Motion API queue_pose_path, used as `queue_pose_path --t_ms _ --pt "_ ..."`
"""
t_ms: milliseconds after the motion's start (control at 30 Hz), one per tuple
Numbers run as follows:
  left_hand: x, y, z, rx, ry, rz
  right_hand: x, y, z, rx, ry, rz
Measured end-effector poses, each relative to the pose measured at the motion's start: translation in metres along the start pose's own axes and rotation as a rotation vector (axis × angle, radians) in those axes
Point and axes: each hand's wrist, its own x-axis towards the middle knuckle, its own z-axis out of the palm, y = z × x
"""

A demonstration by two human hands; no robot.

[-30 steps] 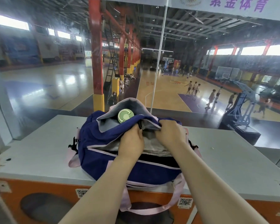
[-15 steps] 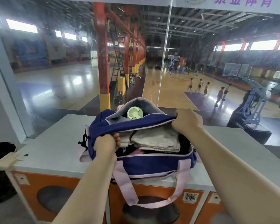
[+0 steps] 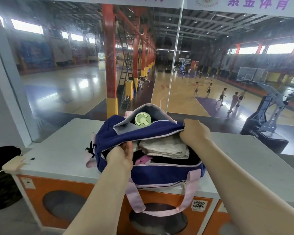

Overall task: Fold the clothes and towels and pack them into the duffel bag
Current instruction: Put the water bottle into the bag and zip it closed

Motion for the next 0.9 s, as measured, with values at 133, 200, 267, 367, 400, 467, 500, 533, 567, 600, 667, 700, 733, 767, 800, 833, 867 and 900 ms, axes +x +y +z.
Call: queue_pose_path --t_ms 133,200,267,367,400,467,500,533,567,600,667,700,733,767,800,833,867,900 --pt "-0.015 -0.015 0.006 0.114 -0.101 -0.129 -0.007 0.006 0.001 0.087 -0.055 -0.053" --pt "-0.027 -0.026 0.009 0.352 -0.173 -0.178 -0.013 0.013 0.001 0.116 -0.088 -0.086" --pt "-0.039 -0.035 0.015 0.631 -0.296 -0.183 -0.021 0.022 0.002 0.172 -0.103 -0.170" --pt "-0.051 -0.045 0.029 0.964 -0.437 -0.074 -0.034 0.033 0.003 0.277 -0.143 -0.279" --pt "-0.053 -0.048 0.034 1.063 -0.471 0.015 -0.038 0.037 0.004 0.297 -0.162 -0.296" --pt "-0.050 -0.052 0.044 1.259 -0.524 0.282 -0.042 0.044 0.006 0.369 -0.210 -0.291" --pt "-0.047 -0.055 0.048 1.338 -0.538 0.424 -0.045 0.047 0.005 0.445 -0.228 -0.268" --pt "-0.044 -0.058 0.050 1.397 -0.557 0.546 -0.048 0.050 0.005 0.561 -0.230 -0.220" --pt "-0.042 -0.061 0.051 1.445 -0.591 0.632 -0.050 0.052 0.005 0.716 -0.209 -0.152" --pt "-0.039 -0.066 0.052 1.497 -0.640 0.692 -0.053 0.054 0.007 0.870 -0.156 -0.058" --pt "-0.035 -0.080 0.053 1.610 -0.738 0.754 -0.057 0.060 0.011 1.031 0.013 0.099" --pt "-0.033 -0.087 0.052 1.657 -0.773 0.774 -0.058 0.065 0.014 0.985 0.067 0.133" --pt "-0.031 -0.094 0.050 1.692 -0.802 0.800 -0.059 0.071 0.016 0.908 0.070 0.152" --pt "-0.029 -0.100 0.047 1.718 -0.825 0.831 -0.062 0.077 0.018 0.826 0.019 0.167" --pt "-0.028 -0.105 0.044 1.738 -0.848 0.863 -0.065 0.082 0.017 0.762 -0.056 0.188" --pt "-0.027 -0.109 0.041 1.753 -0.871 0.894 -0.067 0.088 0.017 0.717 -0.122 0.214" --pt "-0.025 -0.113 0.038 1.766 -0.892 0.919 -0.068 0.093 0.016 0.680 -0.167 0.236" --pt "-0.023 -0.116 0.036 1.773 -0.911 0.939 -0.070 0.096 0.016 0.654 -0.198 0.240"
